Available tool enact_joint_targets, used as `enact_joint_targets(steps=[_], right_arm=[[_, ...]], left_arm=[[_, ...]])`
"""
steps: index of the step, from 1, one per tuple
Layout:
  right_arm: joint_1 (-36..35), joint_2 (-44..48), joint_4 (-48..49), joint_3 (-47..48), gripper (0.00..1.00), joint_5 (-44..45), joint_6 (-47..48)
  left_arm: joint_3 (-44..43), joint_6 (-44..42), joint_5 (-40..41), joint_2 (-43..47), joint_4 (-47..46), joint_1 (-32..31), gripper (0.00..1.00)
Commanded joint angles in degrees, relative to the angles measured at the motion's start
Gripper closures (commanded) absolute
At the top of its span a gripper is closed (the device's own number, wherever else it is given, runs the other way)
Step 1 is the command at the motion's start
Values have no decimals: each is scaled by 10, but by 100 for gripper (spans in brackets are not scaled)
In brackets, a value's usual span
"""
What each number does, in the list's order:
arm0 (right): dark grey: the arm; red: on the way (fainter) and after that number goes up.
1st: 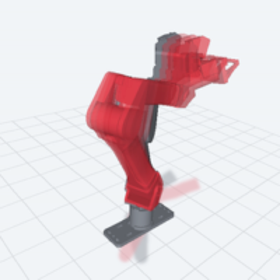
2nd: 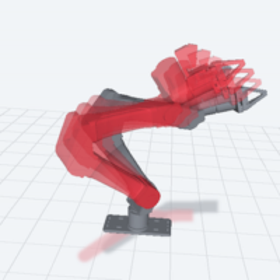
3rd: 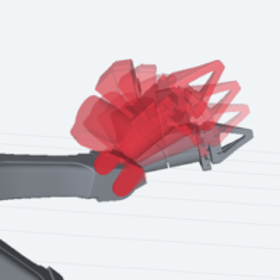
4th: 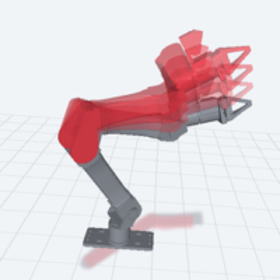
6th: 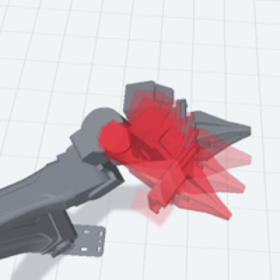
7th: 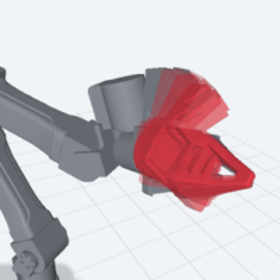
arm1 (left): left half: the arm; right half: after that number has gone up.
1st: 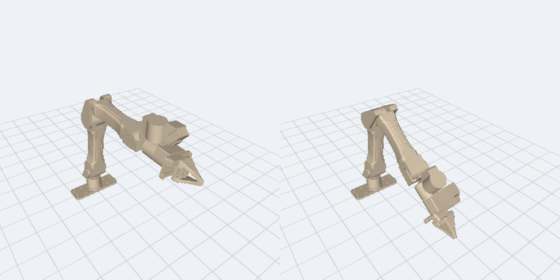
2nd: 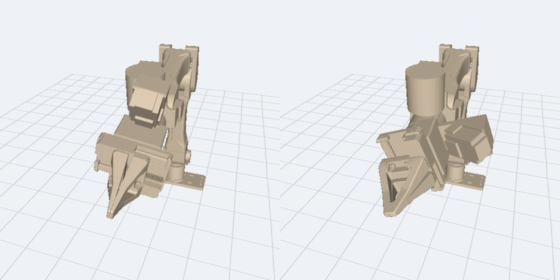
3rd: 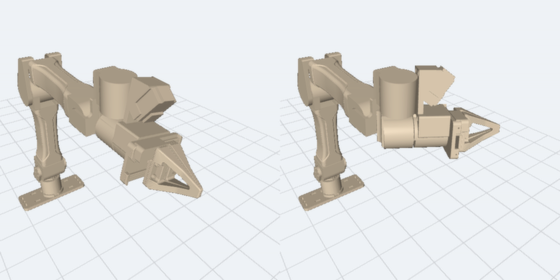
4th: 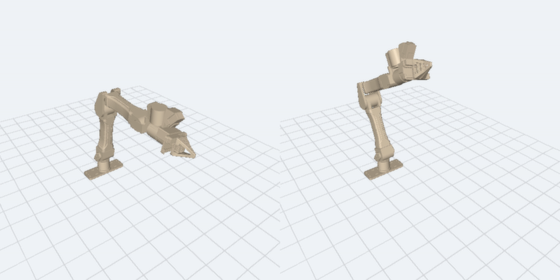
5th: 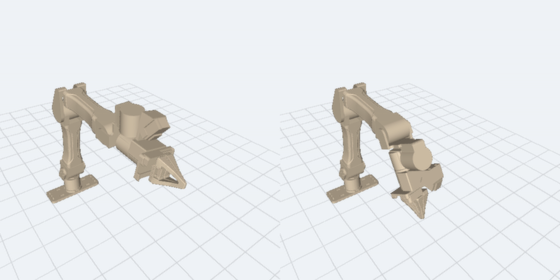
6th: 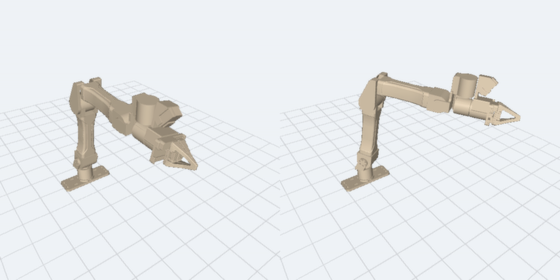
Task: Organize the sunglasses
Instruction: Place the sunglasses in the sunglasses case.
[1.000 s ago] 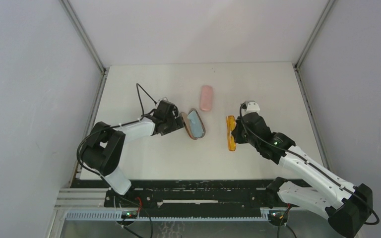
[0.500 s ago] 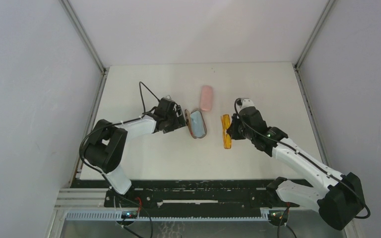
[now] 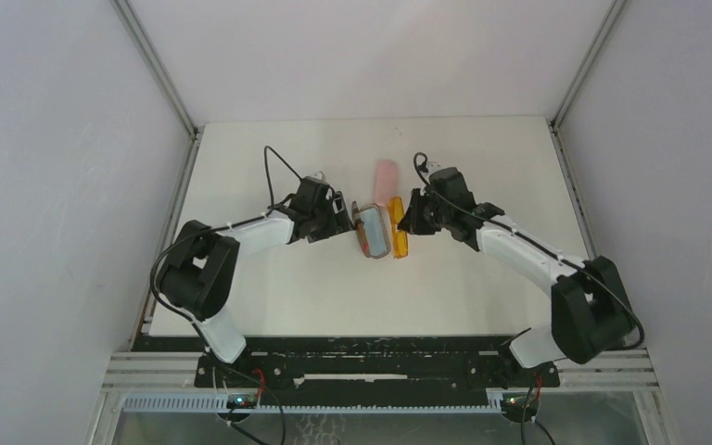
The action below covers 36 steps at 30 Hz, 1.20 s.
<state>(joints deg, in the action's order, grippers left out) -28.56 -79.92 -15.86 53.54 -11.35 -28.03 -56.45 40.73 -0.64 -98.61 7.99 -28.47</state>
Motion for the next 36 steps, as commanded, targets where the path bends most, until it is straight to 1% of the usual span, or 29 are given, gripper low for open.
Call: enact_joint_targets(steps=[1,6,7,10,16,20,27,29,36], right_arm=[[18,-68,50,60,100,-53,-10],[34,-149,39,125,100,-90,-11],[35,-162,37,135,100,-92,-13],[36,-188,39,157,100,-93,-20],[37,-236,13,202,100,-92,-10],[37,-246,17,210,100,-109,-17],[36,-251,17,212,100,-98,-37],[35,-250,17,209,100,-88,-43],[34,-211,37,174,100,-8,-89]], left_arm=[[-37,-18,-13,-9,-20,3,22],[-48,-20,-29,-27,-24,3,22],[-48,-20,-31,-28,-25,18,22],[-47,-20,-35,-31,-29,24,22],[-51,-20,-41,-36,-29,29,22],[-55,-20,-47,-41,-29,30,22],[-58,-39,-67,-46,-34,31,22],[-56,-41,-73,-44,-41,30,22],[-40,-51,-90,-34,-65,29,23]])
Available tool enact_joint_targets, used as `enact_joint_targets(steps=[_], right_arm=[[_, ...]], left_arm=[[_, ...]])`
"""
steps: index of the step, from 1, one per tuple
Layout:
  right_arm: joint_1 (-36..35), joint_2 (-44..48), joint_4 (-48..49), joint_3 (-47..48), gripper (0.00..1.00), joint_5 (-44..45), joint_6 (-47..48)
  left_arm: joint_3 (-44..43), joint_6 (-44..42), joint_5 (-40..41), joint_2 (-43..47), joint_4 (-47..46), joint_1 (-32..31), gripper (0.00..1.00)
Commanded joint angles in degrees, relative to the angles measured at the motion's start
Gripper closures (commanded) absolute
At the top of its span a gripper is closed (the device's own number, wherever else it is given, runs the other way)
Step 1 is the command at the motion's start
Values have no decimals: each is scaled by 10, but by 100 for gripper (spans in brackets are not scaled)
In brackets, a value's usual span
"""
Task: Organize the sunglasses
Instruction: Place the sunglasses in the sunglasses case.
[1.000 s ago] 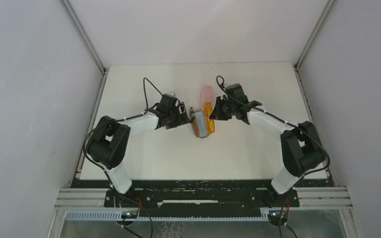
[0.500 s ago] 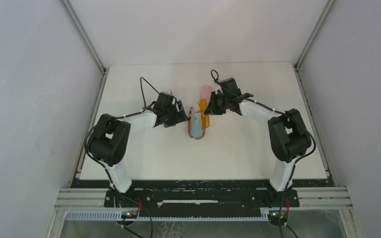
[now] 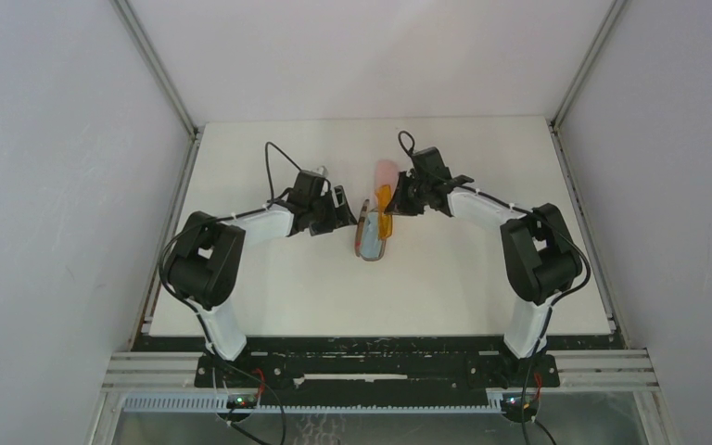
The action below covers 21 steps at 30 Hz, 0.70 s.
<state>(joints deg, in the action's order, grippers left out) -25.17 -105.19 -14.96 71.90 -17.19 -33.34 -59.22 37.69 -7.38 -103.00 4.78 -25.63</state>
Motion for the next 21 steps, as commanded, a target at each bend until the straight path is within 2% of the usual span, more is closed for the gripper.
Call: enact_joint_targets(steps=[1,9,21], right_arm=[[0,46,29,-10,100,53,-41],[-3,58,50,-55,100,36,-77],[-24,58,67,-71,100,24,-108]], left_arm=[[-11,-21,-24,10,-33,0,23],[-7,-25,-24,15,-36,-3,23],[2,-28,-18,23,-40,-9,23]])
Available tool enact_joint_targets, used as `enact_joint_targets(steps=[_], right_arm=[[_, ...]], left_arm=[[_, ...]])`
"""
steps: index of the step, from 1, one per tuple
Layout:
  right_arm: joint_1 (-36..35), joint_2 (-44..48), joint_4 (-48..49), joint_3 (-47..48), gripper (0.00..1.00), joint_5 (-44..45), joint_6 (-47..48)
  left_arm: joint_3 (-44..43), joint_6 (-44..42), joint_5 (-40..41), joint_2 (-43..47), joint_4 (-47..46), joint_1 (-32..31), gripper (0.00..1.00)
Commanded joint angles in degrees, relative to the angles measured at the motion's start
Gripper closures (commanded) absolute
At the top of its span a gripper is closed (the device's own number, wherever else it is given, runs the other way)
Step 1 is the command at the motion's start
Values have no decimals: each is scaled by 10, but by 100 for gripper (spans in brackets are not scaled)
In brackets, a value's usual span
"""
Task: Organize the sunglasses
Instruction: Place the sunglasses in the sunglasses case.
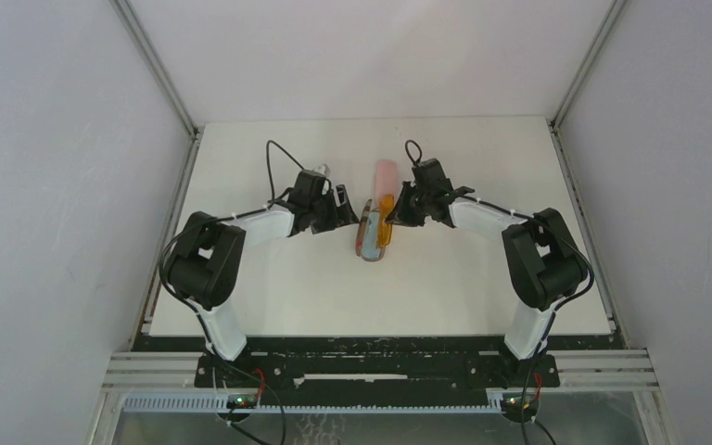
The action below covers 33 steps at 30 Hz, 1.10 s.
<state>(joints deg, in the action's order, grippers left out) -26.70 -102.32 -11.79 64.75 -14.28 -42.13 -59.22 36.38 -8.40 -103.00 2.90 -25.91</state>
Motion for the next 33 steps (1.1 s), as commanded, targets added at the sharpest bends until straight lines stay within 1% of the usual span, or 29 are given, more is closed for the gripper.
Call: enact_joint_targets(steps=[1,13,18,25,33], right_arm=[[-9,28,35,0,100,-5,-21],[-25,10,56,-5,100,-1,-57],[-30,5,54,-5,100,14,-66],[-27,-7,52,-5,100,7,-53],[-23,-6,35,-5,100,23,-44]], left_arm=[[3,-15,-7,25,-22,-6,23],[19,-15,-8,37,-31,-10,23],[25,-13,-10,42,-36,-11,23],[27,-15,-12,42,-36,-11,23],[26,-15,-12,41,-36,-12,23]])
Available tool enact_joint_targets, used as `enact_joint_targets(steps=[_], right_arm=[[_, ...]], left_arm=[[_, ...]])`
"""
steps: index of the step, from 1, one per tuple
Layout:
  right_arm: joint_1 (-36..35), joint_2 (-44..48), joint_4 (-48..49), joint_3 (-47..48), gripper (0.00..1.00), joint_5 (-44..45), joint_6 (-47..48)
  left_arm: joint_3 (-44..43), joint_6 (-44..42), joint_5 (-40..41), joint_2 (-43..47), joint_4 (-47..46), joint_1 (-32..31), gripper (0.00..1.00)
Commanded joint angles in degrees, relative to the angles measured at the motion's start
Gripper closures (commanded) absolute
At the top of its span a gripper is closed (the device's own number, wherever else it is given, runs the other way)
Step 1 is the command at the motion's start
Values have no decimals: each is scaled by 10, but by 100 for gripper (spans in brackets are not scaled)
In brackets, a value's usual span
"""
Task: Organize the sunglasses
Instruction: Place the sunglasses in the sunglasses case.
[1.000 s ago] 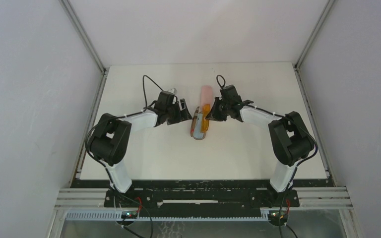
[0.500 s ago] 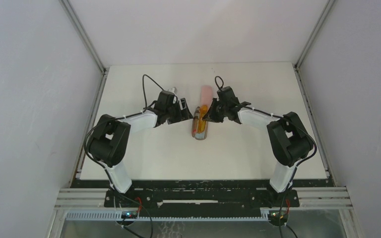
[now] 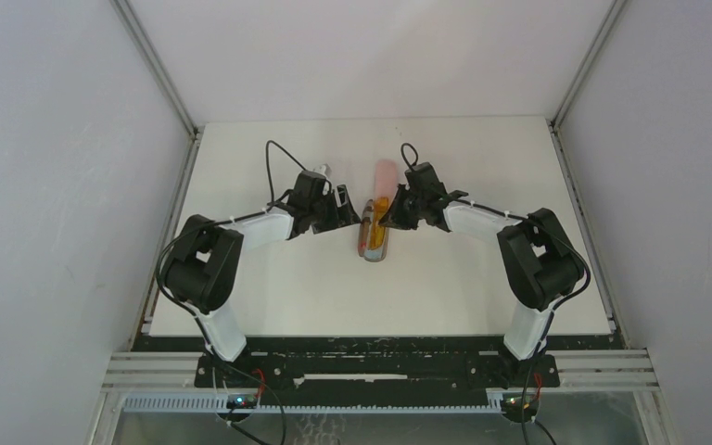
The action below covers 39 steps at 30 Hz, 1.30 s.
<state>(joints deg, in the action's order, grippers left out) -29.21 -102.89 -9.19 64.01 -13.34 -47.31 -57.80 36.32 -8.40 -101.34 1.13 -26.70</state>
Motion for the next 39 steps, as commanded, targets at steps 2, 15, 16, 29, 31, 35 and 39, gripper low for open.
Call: enact_joint_targets(steps=[2,15,16,29,31,35,39], right_arm=[[2,1,5,2,100,22,10],[0,-10,7,2,100,5,14],[0,-11,7,2,100,5,14],[3,-35,36,2,100,-34,0],[3,-39,40,2,100,-40,-1],[5,-47,47,2,100,-45,-4],[8,-57,51,2,100,-43,-4]], left_arm=[[11,-14,-12,24,-18,-4,23],[10,-15,-14,22,-18,-4,23],[10,-15,-14,22,-18,-4,23],[10,-16,-16,21,-18,-4,23],[10,-16,-16,21,-18,-4,23],[9,-16,-16,21,-18,-4,23],[9,-16,-16,21,-18,-4,23]])
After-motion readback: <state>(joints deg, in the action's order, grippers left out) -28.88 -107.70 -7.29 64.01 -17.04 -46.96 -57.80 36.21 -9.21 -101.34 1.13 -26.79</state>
